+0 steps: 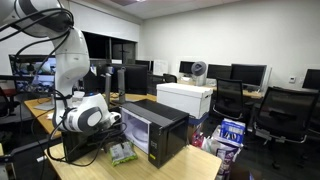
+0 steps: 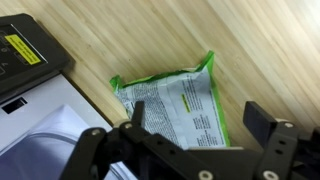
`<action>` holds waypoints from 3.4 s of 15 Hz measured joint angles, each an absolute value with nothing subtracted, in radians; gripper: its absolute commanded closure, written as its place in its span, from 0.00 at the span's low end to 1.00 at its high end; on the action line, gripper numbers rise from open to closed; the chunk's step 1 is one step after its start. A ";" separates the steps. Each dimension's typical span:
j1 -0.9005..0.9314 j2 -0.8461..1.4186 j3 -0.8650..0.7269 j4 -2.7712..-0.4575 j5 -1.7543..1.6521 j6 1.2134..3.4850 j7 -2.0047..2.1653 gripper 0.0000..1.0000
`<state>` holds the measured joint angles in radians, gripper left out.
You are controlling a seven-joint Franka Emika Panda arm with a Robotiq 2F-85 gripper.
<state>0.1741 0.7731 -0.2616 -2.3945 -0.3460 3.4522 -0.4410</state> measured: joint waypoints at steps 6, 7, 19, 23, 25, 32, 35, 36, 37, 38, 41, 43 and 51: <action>0.193 0.788 -0.243 -2.395 -0.347 3.452 -0.464 0.00; 0.201 0.794 -0.243 -2.395 -0.347 3.452 -0.464 0.00; 0.344 0.919 -0.305 -2.263 -0.339 3.452 -0.464 0.00; 0.392 0.983 -0.322 -2.215 -0.304 3.452 -0.464 0.00; 0.419 1.021 -0.333 -2.176 -0.280 3.452 -0.463 0.00; 0.514 1.172 -0.406 -1.972 -0.185 3.452 -0.458 0.40; 0.567 1.213 -0.449 -1.940 -0.130 3.453 -0.422 0.56; 0.583 1.217 -0.462 -1.940 -0.116 3.453 -0.413 0.60; 0.596 1.218 -0.472 -1.943 -0.105 3.453 -0.404 0.62; 0.610 1.220 -0.482 -1.946 -0.096 3.452 -0.396 0.65; 0.655 1.218 -0.519 -1.965 -0.069 3.454 -0.380 0.77; 0.677 1.215 -0.536 -1.977 -0.064 3.454 -0.370 0.79; 0.715 1.197 -0.564 -2.022 -0.047 3.454 -0.335 0.89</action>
<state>0.7153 1.1967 -0.5639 -2.0219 -0.0465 3.4542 -0.3351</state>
